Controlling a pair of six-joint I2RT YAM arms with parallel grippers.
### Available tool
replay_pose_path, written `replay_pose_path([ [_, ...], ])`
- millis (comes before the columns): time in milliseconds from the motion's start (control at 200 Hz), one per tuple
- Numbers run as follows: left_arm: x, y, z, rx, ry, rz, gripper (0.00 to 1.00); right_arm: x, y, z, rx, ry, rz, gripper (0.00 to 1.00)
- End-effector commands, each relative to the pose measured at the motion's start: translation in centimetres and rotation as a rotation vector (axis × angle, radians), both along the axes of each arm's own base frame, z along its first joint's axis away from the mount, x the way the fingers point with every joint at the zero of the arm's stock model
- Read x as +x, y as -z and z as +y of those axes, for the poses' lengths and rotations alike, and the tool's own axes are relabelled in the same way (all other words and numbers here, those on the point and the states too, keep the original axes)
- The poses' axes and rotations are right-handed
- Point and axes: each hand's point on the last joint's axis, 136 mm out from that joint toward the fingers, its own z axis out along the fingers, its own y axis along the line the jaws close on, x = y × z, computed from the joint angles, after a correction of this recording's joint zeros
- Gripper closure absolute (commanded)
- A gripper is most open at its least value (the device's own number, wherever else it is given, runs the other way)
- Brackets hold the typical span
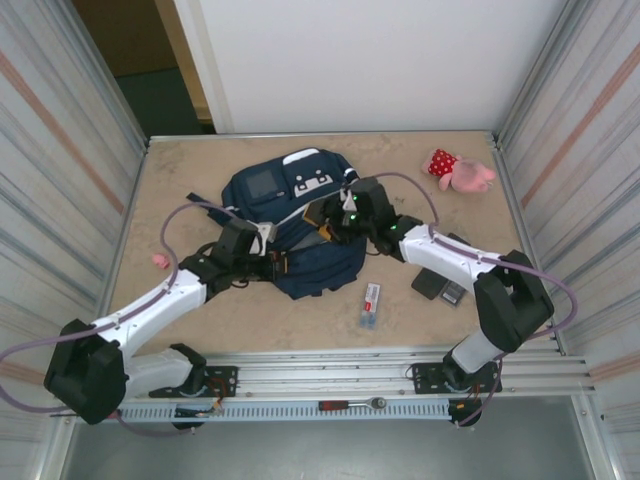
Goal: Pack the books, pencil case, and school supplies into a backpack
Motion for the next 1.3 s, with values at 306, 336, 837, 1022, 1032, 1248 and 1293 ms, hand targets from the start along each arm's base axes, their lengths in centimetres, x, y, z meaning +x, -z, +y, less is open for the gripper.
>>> replay_pose_path([
  [306,1.7,-2.4,2.5,0.011,-0.061,-0.092,1.0,1.0,-2.0,1.0,0.017,-0.105,-0.057,1.0],
  [336,2.1,-2.0,3.7,0.017,-0.096,-0.078,1.0,1.0,-2.8,0.6,0.018,-0.133,-0.06,1.0],
  [837,11.3,-0.8,14.2,0.108,-0.38,-0.103,1.0,1.3,-13.3,-2.5,0.135,-0.263,-0.19,1.0],
  [1022,12.9,-2.2,13.0,0.052,-0.347,-0.096,0.67,3.7,-12.0,-2.1,0.107,-0.095,-0.221,1.0],
  [1032,12.9,-2.3,13.0,0.046,-0.347,-0.095,0.66,3.8,-11.8,-2.1,0.106,-0.085,-0.22,1.0],
  [1248,9.4,-5.4,12.5,-0.067,-0.411,-0.105,0.49,5.6,-9.2,0.8,0.112,0.099,-0.224,1.0],
  [1293,8.5,-5.7,12.5,-0.073,-0.421,-0.106,0.49,5.7,-8.7,1.7,0.12,0.123,-0.224,1.0],
])
